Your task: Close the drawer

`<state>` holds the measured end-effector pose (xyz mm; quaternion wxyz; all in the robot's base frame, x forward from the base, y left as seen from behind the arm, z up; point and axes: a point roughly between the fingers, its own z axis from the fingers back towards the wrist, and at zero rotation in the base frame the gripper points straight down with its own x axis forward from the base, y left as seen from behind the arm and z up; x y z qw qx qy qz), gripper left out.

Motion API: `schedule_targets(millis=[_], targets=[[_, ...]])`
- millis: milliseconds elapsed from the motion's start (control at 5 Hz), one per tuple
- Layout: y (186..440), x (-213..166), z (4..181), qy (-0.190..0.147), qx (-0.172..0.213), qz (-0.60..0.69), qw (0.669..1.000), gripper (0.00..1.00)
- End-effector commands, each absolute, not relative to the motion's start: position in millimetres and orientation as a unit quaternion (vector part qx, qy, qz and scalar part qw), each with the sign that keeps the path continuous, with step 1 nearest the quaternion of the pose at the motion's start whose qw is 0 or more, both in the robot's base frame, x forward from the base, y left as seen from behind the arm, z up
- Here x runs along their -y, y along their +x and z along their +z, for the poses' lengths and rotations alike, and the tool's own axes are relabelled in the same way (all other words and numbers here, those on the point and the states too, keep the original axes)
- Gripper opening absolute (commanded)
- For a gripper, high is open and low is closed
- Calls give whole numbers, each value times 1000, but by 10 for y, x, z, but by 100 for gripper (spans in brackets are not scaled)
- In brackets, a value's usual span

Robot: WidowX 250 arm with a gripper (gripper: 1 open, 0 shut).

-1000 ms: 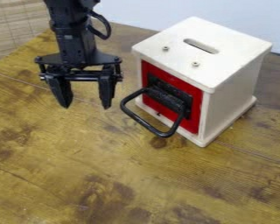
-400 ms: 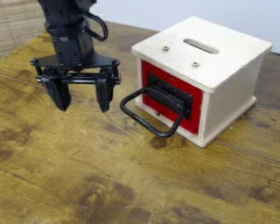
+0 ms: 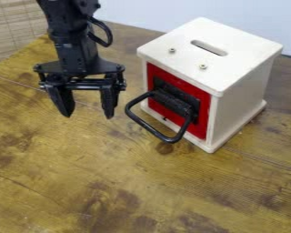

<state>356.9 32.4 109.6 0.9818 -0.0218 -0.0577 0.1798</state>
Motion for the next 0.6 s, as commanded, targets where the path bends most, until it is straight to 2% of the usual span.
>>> schedule_targets(millis=[0, 400], targets=[[3587, -359, 1344, -18, 101, 181, 978, 100], [3624, -390, 1303, -10, 104, 187, 977, 100]])
